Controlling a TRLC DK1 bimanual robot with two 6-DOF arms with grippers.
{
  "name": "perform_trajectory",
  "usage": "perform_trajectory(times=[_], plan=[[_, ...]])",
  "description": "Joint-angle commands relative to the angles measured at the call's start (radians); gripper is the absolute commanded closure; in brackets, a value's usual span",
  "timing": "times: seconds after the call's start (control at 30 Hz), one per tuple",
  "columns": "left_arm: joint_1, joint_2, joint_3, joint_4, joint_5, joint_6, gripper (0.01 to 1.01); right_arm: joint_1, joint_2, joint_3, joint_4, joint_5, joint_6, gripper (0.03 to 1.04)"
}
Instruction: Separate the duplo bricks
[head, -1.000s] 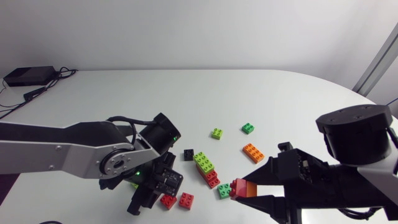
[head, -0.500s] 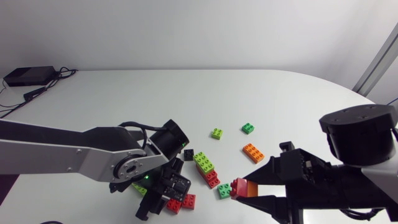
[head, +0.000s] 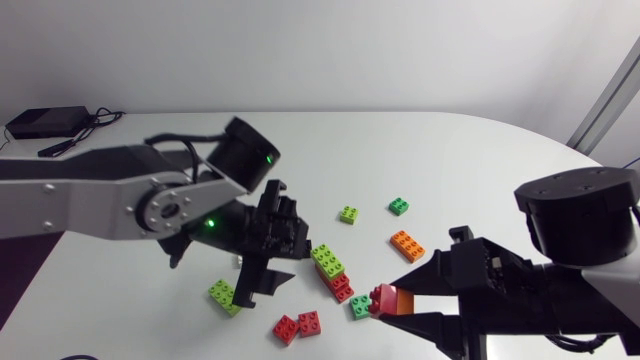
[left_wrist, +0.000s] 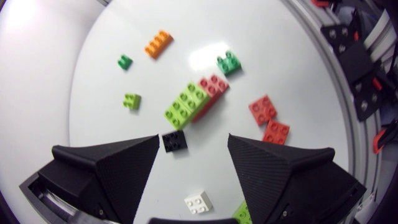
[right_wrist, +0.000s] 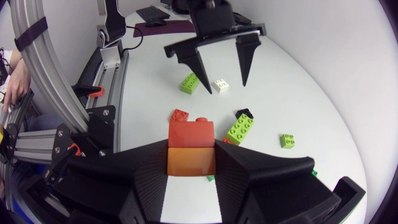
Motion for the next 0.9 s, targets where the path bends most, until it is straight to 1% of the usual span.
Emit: perform_trajectory(times=[0.0, 0.07, 0.13, 0.23, 0.4, 0.67, 0.87], plan=[[0.019, -0.058, 0.082, -0.054, 0.109, -0.083, 0.246, 0.005, 0.011, -0.024, 0.027, 0.003, 0.023, 0.78], [0.026, -0.061, 0.115, -0.096, 0.210, -0.126, 0.246, 0.008, 0.018, -0.029, 0.044, 0.003, 0.034, 0.78], [0.034, -0.060, 0.147, -0.154, 0.305, -0.144, 0.246, 0.012, 0.020, -0.030, 0.053, 0.003, 0.045, 0.78], [0.033, -0.048, 0.168, -0.188, 0.388, -0.166, 0.246, 0.014, 0.020, -0.033, 0.062, 0.001, 0.053, 0.78], [0.020, -0.015, 0.173, -0.200, 0.449, -0.186, 0.246, 0.021, 0.017, -0.047, 0.082, 0.000, 0.076, 0.78], [-0.003, 0.046, 0.174, -0.198, 0.466, -0.193, 0.246, 0.054, 0.020, -0.050, 0.115, 0.003, 0.106, 0.78], [-0.026, 0.063, 0.184, -0.191, 0.492, -0.221, 0.246, 0.054, 0.045, -0.032, 0.136, 0.001, 0.117, 0.78]])
